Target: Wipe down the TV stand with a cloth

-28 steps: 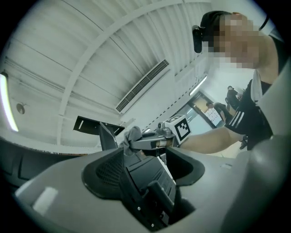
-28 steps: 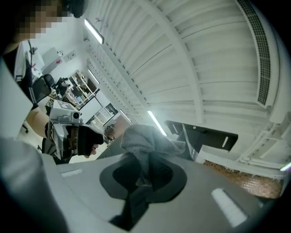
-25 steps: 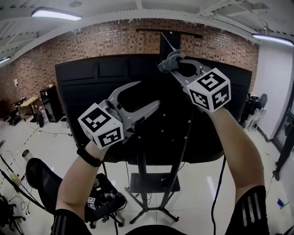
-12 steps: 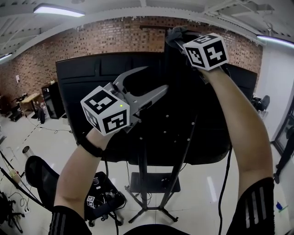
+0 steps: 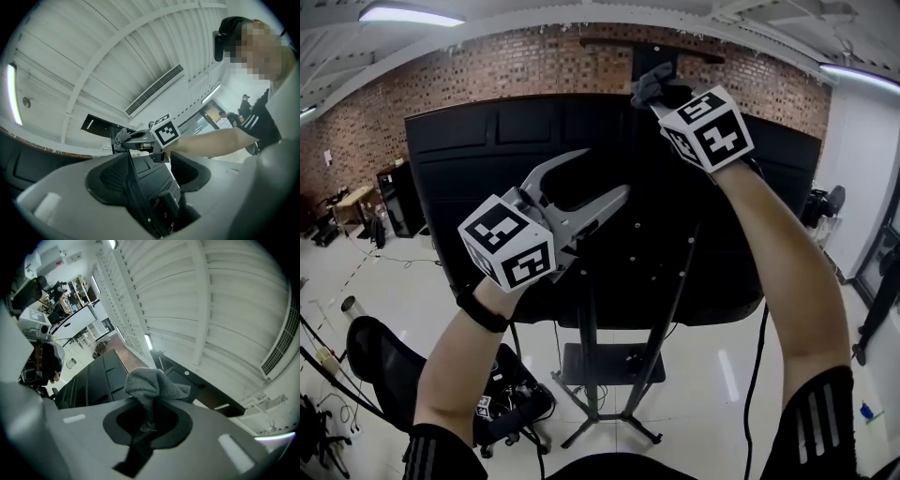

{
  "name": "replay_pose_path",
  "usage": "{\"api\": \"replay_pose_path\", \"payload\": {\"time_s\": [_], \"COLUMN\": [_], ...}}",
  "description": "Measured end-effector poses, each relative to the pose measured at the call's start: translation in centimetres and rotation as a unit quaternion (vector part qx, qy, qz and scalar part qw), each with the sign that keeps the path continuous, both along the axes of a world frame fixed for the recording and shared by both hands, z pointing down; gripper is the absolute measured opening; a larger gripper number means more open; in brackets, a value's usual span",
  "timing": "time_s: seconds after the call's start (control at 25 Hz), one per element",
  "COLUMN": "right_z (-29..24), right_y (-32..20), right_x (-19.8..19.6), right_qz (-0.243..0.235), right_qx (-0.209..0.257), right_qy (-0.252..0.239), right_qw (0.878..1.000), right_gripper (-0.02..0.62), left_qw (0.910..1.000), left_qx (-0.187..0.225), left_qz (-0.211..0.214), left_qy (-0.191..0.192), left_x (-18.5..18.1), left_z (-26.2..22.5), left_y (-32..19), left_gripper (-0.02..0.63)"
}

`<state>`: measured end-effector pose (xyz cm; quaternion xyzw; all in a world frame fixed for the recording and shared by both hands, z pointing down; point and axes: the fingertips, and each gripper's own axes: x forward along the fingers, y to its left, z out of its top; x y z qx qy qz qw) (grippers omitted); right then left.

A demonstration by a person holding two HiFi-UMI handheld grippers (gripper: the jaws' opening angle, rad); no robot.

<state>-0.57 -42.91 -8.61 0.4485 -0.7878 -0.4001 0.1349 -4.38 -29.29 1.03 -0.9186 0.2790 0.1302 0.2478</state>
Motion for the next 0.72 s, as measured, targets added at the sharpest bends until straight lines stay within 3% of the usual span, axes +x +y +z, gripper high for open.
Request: {"api": "replay_pose_path", "payload": {"time_s": [0.24, 0.44, 0.72], "right_z": [3.6, 8.3, 15.7], "right_y": [0.4, 0.6, 0.1], "right_x": [0.2, -0.4, -0.4], "right_qz": [0.0, 0.024, 0.041], "right_qx": [-0.006, 0.003, -0.027], "right_qy": [0.011, 0.073, 0.131], "right_qw": [1.0, 0.997, 0.99], "right_gripper": [0.029, 0.029, 0.029], "left_qw": [1.0, 0.9995, 0.9998], "left_qx": [0.004, 0.018, -0.019], "left_qz": [-0.001, -0.013, -0.001], "left_qy": [-0.009, -0.021, -0.011], "left_x": [0.4, 0.9, 1.3], "left_z": [2.3, 4.5, 8.0], "left_y": [0.9, 1.7, 2.0], "left_gripper": [0.307, 0.305, 0.305]}}
